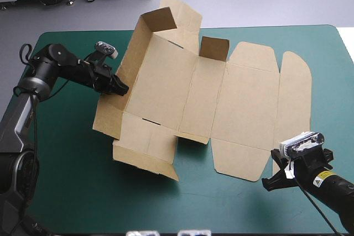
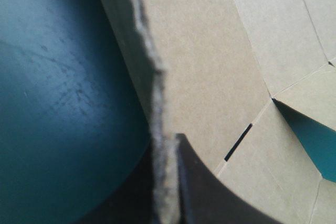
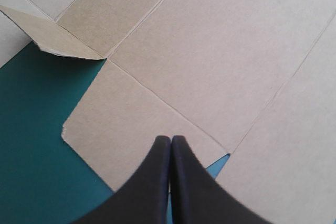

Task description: Fold the box

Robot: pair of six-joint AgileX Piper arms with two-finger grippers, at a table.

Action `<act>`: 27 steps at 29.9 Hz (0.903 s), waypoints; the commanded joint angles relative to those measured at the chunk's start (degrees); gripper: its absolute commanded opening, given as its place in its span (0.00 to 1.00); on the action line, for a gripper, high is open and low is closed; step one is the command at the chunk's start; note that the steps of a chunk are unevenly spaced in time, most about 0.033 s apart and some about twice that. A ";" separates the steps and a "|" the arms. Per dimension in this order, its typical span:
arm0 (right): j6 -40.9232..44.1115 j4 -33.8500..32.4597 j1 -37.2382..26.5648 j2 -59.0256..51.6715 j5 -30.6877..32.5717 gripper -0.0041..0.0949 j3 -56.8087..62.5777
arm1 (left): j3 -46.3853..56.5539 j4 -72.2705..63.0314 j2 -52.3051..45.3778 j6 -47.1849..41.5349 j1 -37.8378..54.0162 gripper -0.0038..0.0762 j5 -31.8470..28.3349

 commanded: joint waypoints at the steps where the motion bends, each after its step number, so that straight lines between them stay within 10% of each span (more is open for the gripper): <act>1: -0.15 1.03 0.12 0.30 -3.12 0.02 -1.46 | -7.77 5.82 -3.19 -1.65 -4.48 0.04 1.29; 27: 5.53 1.89 0.12 1.68 -8.06 0.02 -6.92 | -13.80 50.85 -3.19 -7.78 -31.75 0.04 -12.02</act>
